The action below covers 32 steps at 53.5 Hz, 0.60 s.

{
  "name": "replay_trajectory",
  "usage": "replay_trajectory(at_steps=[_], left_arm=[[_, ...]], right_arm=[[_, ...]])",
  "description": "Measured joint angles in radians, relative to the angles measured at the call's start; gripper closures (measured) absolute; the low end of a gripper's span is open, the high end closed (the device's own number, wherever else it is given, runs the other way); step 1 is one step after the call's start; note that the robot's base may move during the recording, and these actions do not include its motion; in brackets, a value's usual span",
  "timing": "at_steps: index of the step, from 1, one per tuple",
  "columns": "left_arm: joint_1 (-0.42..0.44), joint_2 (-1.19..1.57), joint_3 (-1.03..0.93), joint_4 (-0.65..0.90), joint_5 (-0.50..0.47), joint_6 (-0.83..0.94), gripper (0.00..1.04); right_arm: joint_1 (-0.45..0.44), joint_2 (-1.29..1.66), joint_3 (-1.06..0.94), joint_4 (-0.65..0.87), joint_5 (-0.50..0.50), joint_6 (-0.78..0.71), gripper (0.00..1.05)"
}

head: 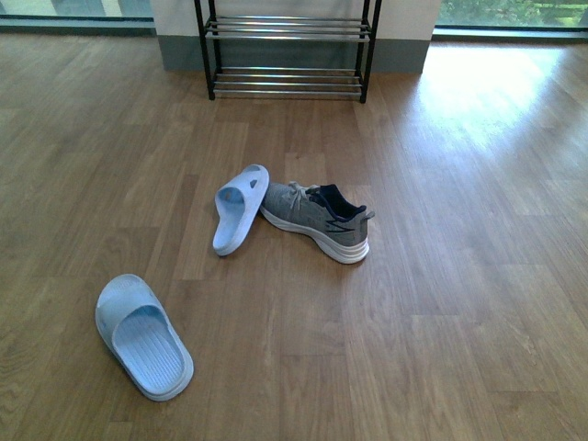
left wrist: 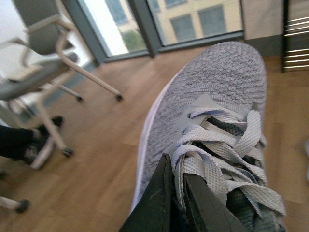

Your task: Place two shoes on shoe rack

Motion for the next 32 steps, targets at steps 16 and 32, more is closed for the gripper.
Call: replay_trajectory(at_steps=[16,32], left_arm=[[0.008,0.038,0.105,-1.089,0.182,-1.039,1.03],[-0.102,-0.005,0.285,-1.624,-0.097,-1.304,1.03]], right_arm=[[0.0,0.0,0.0,0.0,-0.001,0.0,0.09],[0.0,0.0,0.0,0.0,0.0,0.0,0.09]])
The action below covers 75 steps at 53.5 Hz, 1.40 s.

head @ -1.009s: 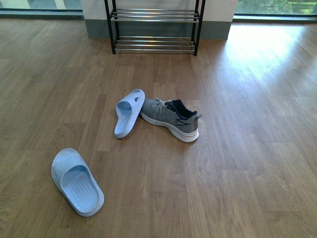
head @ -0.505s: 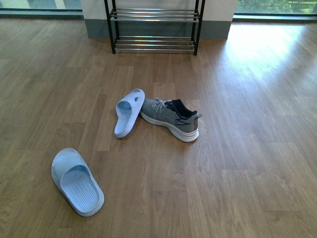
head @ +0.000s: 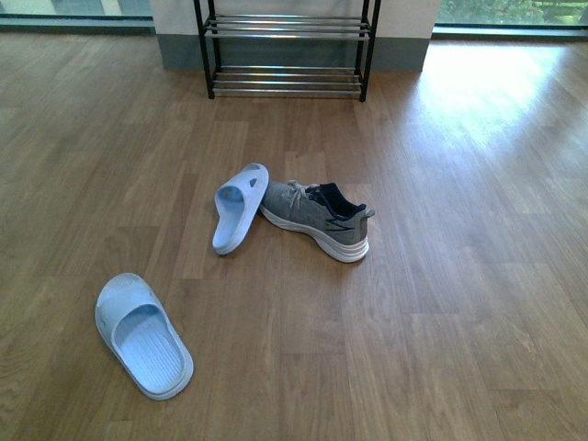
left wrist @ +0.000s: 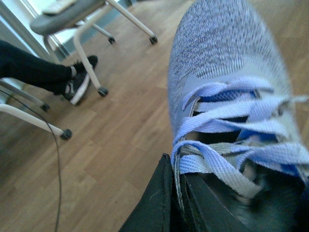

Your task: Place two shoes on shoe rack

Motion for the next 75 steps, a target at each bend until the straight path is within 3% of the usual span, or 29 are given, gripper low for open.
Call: replay_trajectory(at_steps=[7,12,14,18,32,37,40,43,46,52,68,75], left_arm=[[0.037,-0.019,0.008,-0.185,-0.079,-0.153,1.03],[0.119,-0.13,-0.021,-0.043,-0.078,-0.06,1.03],[0.172,-0.219,-0.053,0.067,-0.068,0.058,1.03],[0.204,-0.278,-0.08,0.134,-0.072,0.214,1.03],[0.184,-0.268,-0.082,0.125,-0.132,0.333,1.03],[0.131,-0.327,-0.116,0.323,-0.157,0.444,1.03],[0.071,-0.436,-0.197,0.623,-0.085,0.607,1.03],[0.039,-0.505,-0.243,0.866,0.029,0.646,1.03],[0.024,-0.51,-0.245,0.916,0.036,0.632,1.03],[0.032,-0.536,-0.286,0.998,0.183,0.546,1.03],[0.127,-0.591,-0.294,0.898,0.47,0.349,1.03],[0.134,-0.625,-0.295,0.925,0.526,0.316,1.03]], right_arm=[[0.0,0.0,0.0,0.0,0.0,0.0,0.09],[0.0,0.0,0.0,0.0,0.001,0.0,0.09],[0.0,0.0,0.0,0.0,0.0,0.0,0.09],[0.0,0.0,0.0,0.0,0.0,0.0,0.09],[0.0,0.0,0.0,0.0,0.0,0.0,0.09],[0.0,0.0,0.0,0.0,0.0,0.0,0.09],[0.0,0.0,0.0,0.0,0.0,0.0,0.09],[0.0,0.0,0.0,0.0,0.0,0.0,0.09],[0.0,0.0,0.0,0.0,0.0,0.0,0.09],[0.0,0.0,0.0,0.0,0.0,0.0,0.09],[0.0,0.0,0.0,0.0,0.0,0.0,0.09],[0.0,0.0,0.0,0.0,0.0,0.0,0.09]])
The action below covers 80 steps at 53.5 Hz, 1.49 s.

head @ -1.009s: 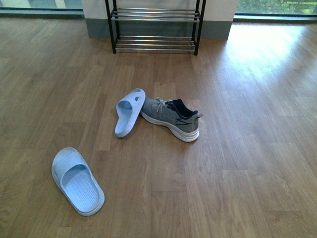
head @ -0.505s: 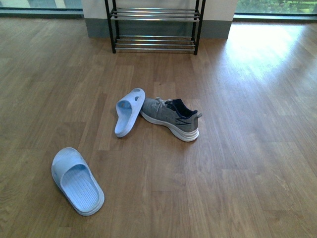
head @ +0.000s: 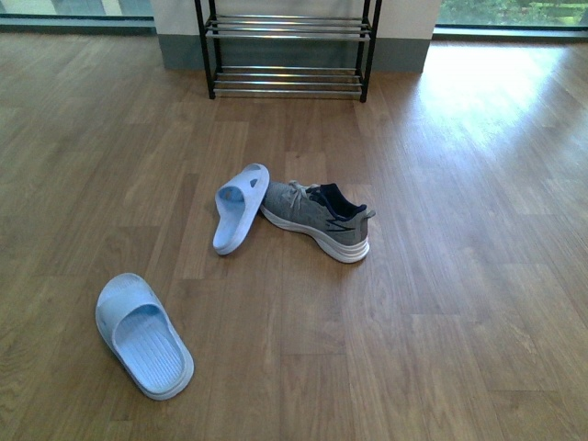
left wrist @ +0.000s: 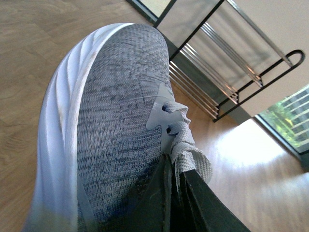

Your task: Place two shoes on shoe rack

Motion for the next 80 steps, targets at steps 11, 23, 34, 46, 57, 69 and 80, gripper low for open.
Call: replay_trajectory(at_steps=[11,23,34,46,57,69,80], left_arm=[[0.006,-0.015,-0.007,0.031,0.097,-0.047,1.03],[0.005,-0.011,-0.008,0.018,0.078,-0.026,1.03],[-0.013,-0.002,-0.008,0.019,0.029,0.006,1.03],[-0.018,0.003,-0.007,0.005,0.032,0.015,1.03],[-0.016,0.005,-0.007,0.004,0.023,0.016,1.03],[-0.016,0.005,-0.007,0.004,0.025,0.015,1.03],[-0.015,0.005,-0.007,0.003,0.017,0.016,1.03]], right_arm=[[0.0,0.0,0.0,0.0,0.0,0.0,0.09],[0.0,0.0,0.0,0.0,0.0,0.0,0.09],[0.0,0.0,0.0,0.0,0.0,0.0,0.09],[0.0,0.0,0.0,0.0,0.0,0.0,0.09],[0.0,0.0,0.0,0.0,0.0,0.0,0.09],[0.0,0.0,0.0,0.0,-0.001,0.0,0.09],[0.0,0.0,0.0,0.0,0.0,0.0,0.09]])
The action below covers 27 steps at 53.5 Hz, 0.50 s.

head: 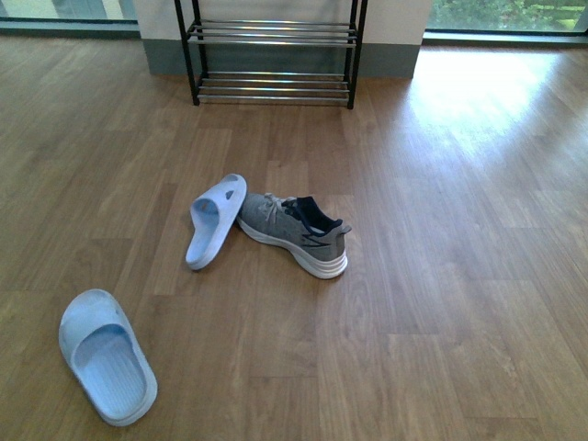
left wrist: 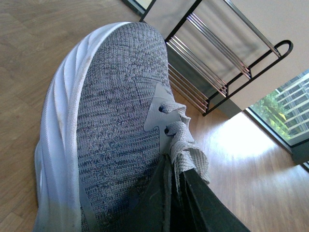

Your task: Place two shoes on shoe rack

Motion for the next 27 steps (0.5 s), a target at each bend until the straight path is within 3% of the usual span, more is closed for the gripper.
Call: replay_trajectory(at_steps=[27], left_arm=[[-0.001,0.002,0.001,-0.001,0.014,0.0,1.03]], right_arm=[[0.0,0.0,0.0,0.0,0.003,0.0,0.09]])
